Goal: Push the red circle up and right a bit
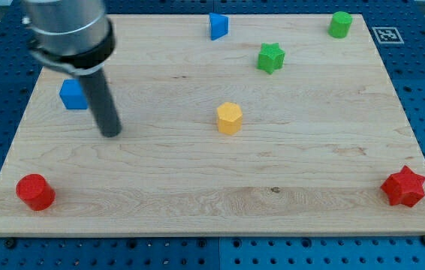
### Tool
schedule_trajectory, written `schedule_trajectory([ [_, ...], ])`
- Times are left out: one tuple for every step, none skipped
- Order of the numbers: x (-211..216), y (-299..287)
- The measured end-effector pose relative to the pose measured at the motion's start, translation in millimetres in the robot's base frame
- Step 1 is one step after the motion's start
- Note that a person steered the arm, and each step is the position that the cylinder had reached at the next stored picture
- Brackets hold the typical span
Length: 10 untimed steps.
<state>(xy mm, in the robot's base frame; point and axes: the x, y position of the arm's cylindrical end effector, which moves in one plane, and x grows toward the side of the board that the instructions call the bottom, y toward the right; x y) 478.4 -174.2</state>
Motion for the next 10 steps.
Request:
schedule_trajectory([
  [6, -88],
  [15, -129],
  [50, -130],
  [125, -129],
  [139, -129],
  [139, -123],
  [138, -87],
  [136, -45],
  [127, -44],
  [131, -63],
])
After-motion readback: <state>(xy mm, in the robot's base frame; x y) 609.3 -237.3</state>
